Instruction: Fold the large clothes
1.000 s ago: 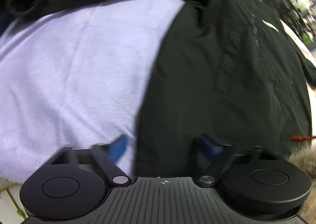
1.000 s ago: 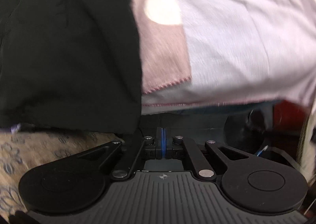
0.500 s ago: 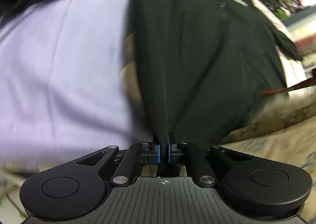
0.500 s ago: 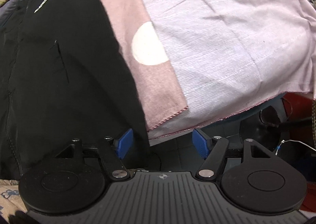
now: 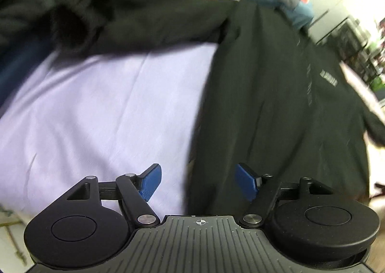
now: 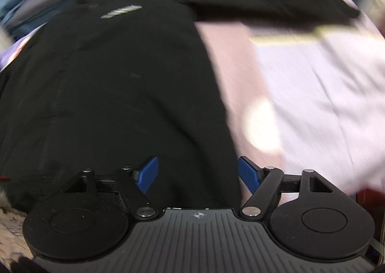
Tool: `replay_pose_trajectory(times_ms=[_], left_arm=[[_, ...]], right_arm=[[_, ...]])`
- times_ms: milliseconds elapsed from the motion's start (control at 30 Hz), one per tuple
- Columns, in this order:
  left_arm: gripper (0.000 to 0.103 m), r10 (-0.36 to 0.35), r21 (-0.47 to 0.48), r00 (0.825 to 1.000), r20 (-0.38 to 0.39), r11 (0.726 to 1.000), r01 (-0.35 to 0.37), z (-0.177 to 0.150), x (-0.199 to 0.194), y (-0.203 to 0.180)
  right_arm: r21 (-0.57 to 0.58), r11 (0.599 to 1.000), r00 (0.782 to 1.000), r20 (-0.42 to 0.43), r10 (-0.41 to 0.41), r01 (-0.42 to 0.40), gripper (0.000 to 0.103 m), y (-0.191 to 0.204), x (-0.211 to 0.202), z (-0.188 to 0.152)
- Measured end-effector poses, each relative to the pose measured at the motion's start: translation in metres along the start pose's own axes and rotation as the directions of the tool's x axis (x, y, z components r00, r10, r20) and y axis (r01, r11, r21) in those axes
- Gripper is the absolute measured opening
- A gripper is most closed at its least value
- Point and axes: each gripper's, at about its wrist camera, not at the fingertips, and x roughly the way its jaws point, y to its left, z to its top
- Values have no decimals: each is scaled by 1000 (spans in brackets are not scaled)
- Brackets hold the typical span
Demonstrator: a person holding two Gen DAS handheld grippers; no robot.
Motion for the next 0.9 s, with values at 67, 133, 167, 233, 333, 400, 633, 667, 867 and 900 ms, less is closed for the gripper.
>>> replay_pose_trajectory(times_ms=[67, 133, 167, 233, 333, 400, 633, 667, 867, 900], left_arm=[[103, -9, 29, 1000, -24, 1000, 10, 6, 17, -20], [103, -18, 69, 998, -65, 997, 23, 9, 36, -42], [103, -22, 91, 996, -89, 995, 30, 8, 48, -54], [103, 0, 131, 990, -143, 991, 19, 7, 72, -78], [103, 71, 159, 972, -223, 987, -36, -7, 110, -98], [103, 68, 175, 978, -197, 984, -33, -11, 117, -105], [103, 101, 179, 954, -284, 982, -51, 0, 138, -116], [103, 110, 171, 950, -294, 983, -61, 3, 140, -116], [103, 172, 150, 939, -298, 980, -132, 5, 149, -126], [103, 169, 123, 941, -293, 983, -138, 5, 149, -125]], right_arm=[[-76, 996, 999, -16, 36, -37, 85, 24, 15, 7], [-149, 989, 999, -45, 16, -23, 85, 48, 32, 11], [-183, 983, 998, -57, -1, -10, 85, 59, 42, 13], [-219, 976, 996, -91, -26, 6, 85, 73, 62, 16], [-221, 974, 984, -156, -82, 47, 92, 84, 90, 17], [-234, 967, 974, -173, -146, 104, 102, 88, 104, 14], [-131, 985, 957, -252, -146, 116, 103, 82, 128, 30], [-127, 985, 954, -264, -145, 115, 103, 81, 130, 33], [-93, 990, 962, -243, -122, 102, 103, 65, 131, 42], [-99, 991, 964, -239, -114, 93, 103, 64, 130, 39]])
